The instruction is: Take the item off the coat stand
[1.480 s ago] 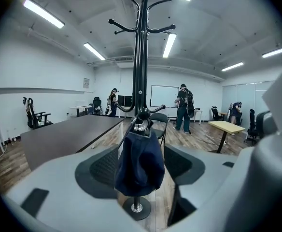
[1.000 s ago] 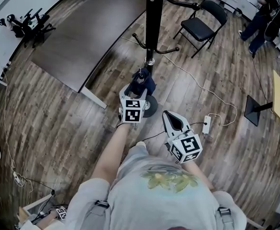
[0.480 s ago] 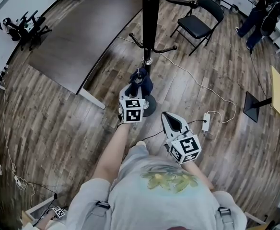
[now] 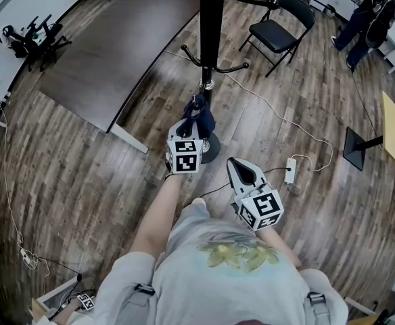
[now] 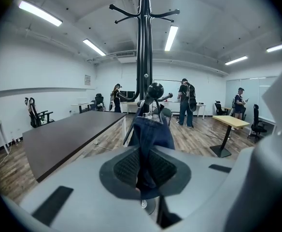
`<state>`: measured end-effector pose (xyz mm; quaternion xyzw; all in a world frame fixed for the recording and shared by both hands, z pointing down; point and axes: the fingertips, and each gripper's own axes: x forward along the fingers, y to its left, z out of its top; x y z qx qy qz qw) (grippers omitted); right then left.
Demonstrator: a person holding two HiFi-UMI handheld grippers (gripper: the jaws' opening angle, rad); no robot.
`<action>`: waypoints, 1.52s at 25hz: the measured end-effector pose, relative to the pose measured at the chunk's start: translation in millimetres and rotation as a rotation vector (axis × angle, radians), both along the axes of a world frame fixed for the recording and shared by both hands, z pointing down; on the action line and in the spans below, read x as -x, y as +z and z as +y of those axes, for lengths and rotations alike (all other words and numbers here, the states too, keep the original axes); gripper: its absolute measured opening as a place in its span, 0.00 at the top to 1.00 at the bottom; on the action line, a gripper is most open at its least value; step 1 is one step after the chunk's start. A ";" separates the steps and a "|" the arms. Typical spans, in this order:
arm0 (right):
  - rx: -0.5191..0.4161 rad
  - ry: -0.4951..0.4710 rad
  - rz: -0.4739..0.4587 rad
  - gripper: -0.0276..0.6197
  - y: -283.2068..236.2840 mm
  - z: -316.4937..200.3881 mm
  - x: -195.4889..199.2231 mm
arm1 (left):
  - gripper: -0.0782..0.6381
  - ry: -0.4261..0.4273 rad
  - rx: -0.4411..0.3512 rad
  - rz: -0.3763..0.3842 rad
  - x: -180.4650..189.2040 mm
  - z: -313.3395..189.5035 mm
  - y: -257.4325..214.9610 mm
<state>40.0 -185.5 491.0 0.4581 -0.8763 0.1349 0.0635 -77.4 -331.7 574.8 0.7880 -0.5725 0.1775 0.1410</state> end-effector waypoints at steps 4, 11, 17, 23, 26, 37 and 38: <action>0.003 0.002 -0.003 0.95 0.5 1.8 0.4 | 0.84 -0.001 -0.006 -0.001 0.7 2.0 -2.4; 0.006 0.007 -0.006 0.95 0.3 6.3 -1.0 | 0.84 -0.008 -0.025 0.003 3.0 6.2 -11.1; 0.005 0.001 -0.009 0.95 1.7 10.3 -3.7 | 0.84 -0.012 -0.054 0.018 0.5 9.6 -24.1; 0.006 -0.008 -0.009 0.95 0.6 13.2 -3.1 | 0.84 -0.008 -0.077 0.024 -0.9 16.2 -37.8; 0.006 -0.013 -0.010 0.95 -2.1 13.8 -1.1 | 0.84 -0.010 -0.084 0.023 0.8 18.8 -43.3; -0.008 -0.025 -0.012 0.95 -4.1 23.4 -3.1 | 0.84 -0.033 -0.109 0.043 5.1 31.9 -52.3; -0.009 -0.027 -0.012 0.95 -4.0 24.4 -2.6 | 0.84 -0.035 -0.116 0.044 5.2 32.2 -54.6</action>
